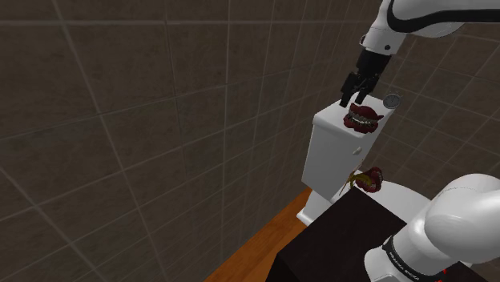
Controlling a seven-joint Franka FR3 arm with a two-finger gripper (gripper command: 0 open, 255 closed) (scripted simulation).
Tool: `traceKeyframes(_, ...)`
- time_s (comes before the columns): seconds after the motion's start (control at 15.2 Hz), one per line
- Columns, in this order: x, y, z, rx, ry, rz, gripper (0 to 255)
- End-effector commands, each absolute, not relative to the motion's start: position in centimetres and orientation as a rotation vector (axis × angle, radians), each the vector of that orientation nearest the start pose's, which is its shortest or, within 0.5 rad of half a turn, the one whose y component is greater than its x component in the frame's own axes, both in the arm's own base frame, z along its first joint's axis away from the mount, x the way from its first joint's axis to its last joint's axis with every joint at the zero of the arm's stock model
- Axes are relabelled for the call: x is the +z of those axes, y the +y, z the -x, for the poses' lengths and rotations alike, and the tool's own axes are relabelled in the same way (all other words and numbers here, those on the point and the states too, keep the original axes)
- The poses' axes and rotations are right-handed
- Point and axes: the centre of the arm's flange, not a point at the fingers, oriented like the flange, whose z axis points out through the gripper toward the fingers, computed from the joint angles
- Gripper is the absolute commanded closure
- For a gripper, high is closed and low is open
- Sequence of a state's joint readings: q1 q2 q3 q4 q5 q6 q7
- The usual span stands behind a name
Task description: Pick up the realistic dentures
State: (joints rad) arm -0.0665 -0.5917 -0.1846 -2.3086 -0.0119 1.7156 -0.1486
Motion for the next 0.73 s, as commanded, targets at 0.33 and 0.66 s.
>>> traceKeyframes(0.33, 54.2, -19.9, -40.0, 0.062, 0.281, 2.972, 0)
traceKeyframes(0.66, 52.5, -26.8, -42.2, 0.113, 0.401, 2.910, 0)
